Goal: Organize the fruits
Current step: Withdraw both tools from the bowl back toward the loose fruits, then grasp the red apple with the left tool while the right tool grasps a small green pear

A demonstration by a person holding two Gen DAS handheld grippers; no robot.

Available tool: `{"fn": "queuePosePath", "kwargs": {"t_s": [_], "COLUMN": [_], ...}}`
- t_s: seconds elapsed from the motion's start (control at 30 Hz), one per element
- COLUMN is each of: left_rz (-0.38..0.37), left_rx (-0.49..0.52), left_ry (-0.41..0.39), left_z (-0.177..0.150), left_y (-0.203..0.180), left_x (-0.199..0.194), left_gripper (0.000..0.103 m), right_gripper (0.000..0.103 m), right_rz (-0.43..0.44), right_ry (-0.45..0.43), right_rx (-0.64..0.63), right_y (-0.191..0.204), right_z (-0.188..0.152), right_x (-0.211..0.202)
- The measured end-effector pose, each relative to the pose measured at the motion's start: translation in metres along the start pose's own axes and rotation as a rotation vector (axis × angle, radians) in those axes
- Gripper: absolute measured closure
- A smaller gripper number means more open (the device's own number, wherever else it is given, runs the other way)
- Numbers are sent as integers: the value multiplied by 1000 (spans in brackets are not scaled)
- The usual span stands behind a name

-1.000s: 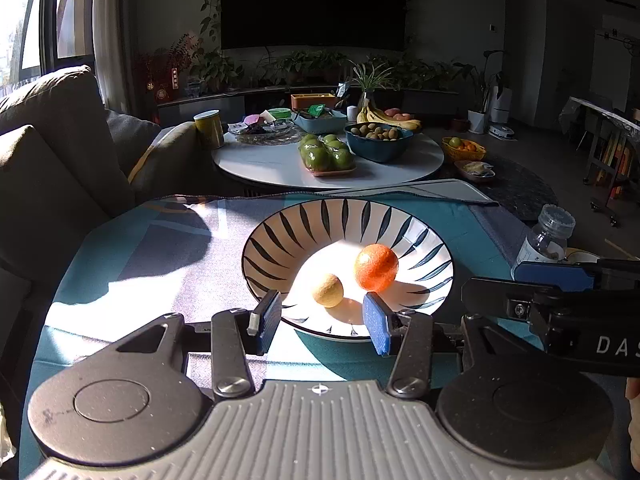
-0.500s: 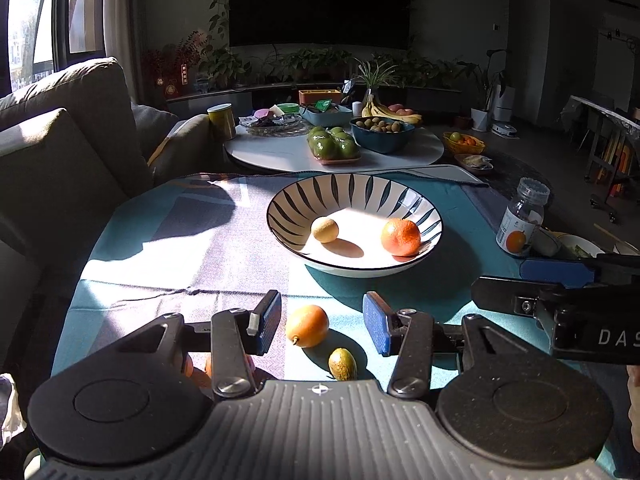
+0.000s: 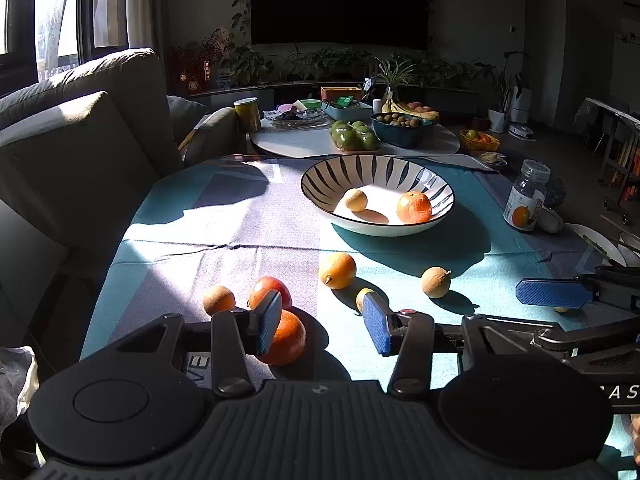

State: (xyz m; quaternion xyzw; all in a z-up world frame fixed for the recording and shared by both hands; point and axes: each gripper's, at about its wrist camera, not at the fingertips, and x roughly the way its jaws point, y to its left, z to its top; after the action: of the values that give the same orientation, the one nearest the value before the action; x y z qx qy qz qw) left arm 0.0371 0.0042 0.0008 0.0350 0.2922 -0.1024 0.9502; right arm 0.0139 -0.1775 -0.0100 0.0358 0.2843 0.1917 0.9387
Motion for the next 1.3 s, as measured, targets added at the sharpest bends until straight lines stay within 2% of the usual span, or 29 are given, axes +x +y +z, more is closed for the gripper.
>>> {"fn": "queuePosePath", "kwargs": {"t_s": [0.77, 1.3], "left_rz": [82, 92], "left_rx": [-21, -52], "left_ry": [-5, 41], "left_z": [-43, -60], "left_y": [18, 27], "left_x": [-46, -40], "left_gripper": [60, 60], "right_gripper": [13, 13], "right_rz": [19, 32], "right_ry": [14, 32], "right_rx": [-28, -27], "right_y": [22, 25], "right_z": [-22, -30], "right_x": [-21, -23]}}
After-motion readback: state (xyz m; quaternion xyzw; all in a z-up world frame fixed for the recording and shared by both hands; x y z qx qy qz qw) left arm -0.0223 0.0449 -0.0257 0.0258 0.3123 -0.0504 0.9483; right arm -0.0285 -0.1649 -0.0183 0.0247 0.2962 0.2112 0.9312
